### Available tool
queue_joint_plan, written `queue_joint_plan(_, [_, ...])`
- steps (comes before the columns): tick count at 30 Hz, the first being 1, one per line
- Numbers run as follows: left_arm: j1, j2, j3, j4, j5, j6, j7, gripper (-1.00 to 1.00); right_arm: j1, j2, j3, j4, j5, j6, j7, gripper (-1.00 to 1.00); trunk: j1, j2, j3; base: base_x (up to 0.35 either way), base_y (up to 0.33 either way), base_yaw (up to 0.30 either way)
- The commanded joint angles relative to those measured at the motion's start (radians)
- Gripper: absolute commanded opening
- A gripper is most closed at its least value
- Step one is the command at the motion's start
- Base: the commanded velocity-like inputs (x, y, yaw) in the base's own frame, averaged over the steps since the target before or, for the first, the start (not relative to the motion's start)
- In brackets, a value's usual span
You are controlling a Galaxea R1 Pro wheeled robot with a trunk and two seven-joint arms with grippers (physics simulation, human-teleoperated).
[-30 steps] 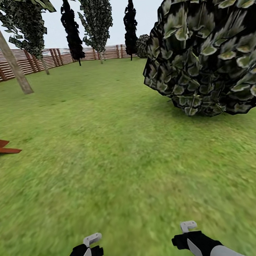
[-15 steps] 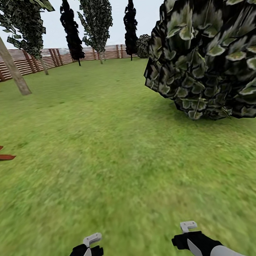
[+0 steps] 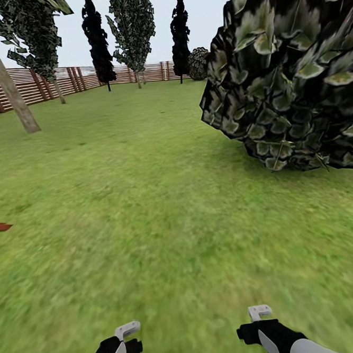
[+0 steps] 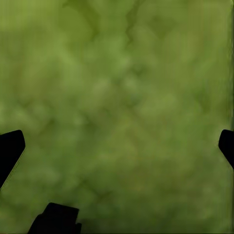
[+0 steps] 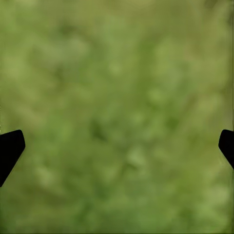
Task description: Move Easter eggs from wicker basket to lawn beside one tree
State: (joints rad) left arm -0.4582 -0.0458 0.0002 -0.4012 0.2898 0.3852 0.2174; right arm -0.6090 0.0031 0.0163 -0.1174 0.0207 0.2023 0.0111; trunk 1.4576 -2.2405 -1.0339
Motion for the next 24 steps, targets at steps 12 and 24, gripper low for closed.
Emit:
queue_joint_plan(12, [0.0, 0.0, 0.0, -0.002, 0.009, 0.004, 0.007, 1.0, 0.0, 0.0, 0.002, -0.002, 0.002, 0.006, 0.001, 1.0, 0.0, 0.0, -0.001, 0.326, 0.0, 0.0])
queue_joint_plan(24, [0.0, 0.0, -0.001, -0.002, 0.009, 0.004, 0.007, 1.0, 0.0, 0.0, 0.002, 0.004, 0.002, 0.006, 0.001, 1.0, 0.0, 0.0, -0.001, 0.326, 0.0, 0.0])
